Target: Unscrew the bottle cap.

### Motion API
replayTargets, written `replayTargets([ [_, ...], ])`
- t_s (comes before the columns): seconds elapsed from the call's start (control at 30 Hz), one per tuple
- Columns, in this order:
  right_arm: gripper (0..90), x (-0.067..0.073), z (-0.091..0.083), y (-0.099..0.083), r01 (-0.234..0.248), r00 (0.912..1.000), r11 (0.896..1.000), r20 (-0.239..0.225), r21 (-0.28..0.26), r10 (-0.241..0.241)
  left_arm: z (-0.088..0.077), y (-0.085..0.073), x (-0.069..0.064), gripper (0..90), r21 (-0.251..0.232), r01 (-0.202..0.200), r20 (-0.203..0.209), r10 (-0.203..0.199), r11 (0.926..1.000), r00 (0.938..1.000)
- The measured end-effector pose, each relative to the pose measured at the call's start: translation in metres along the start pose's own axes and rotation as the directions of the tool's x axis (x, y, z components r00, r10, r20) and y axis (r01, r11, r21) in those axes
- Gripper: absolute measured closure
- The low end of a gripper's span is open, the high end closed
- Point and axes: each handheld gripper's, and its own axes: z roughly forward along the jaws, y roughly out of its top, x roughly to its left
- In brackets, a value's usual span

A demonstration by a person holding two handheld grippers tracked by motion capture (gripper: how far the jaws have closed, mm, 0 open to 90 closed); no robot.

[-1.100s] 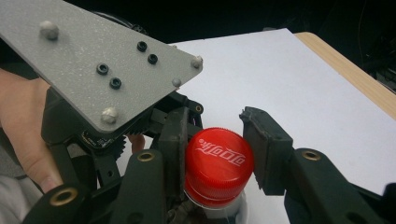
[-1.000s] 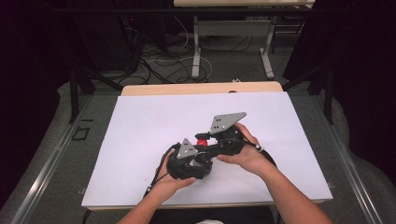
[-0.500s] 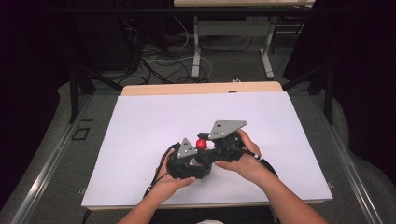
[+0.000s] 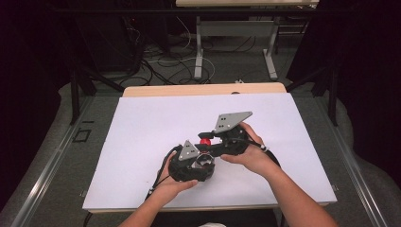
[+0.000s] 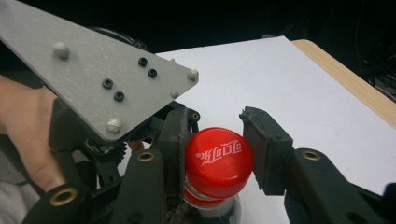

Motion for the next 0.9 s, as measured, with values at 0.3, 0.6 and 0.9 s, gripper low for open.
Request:
replayTargets([
  [0.3,61.2,0.000,-0.004,0.002,0.027,0.9992,1.000,0.029,-0.002,-0.027,0.000,-0.001,0.002,30.0,0.000,0.013,-0.006,-0.013,0.9999,0.9999],
  [0.6,61.2,-0.004,-0.012,0.000,-0.005,0.9982,1.000,0.060,-0.001,0.005,-0.001,-0.003,0.009,30.0,-0.012,0.040,-0.022,-0.040,0.9991,0.9989],
  [0.9,61.2,-0.007,-0.017,-0.011,-0.031,0.9948,0.999,0.097,0.010,0.030,-0.006,-0.001,0.020,30.0,-0.021,0.055,-0.048,-0.056,0.9983,0.9972],
])
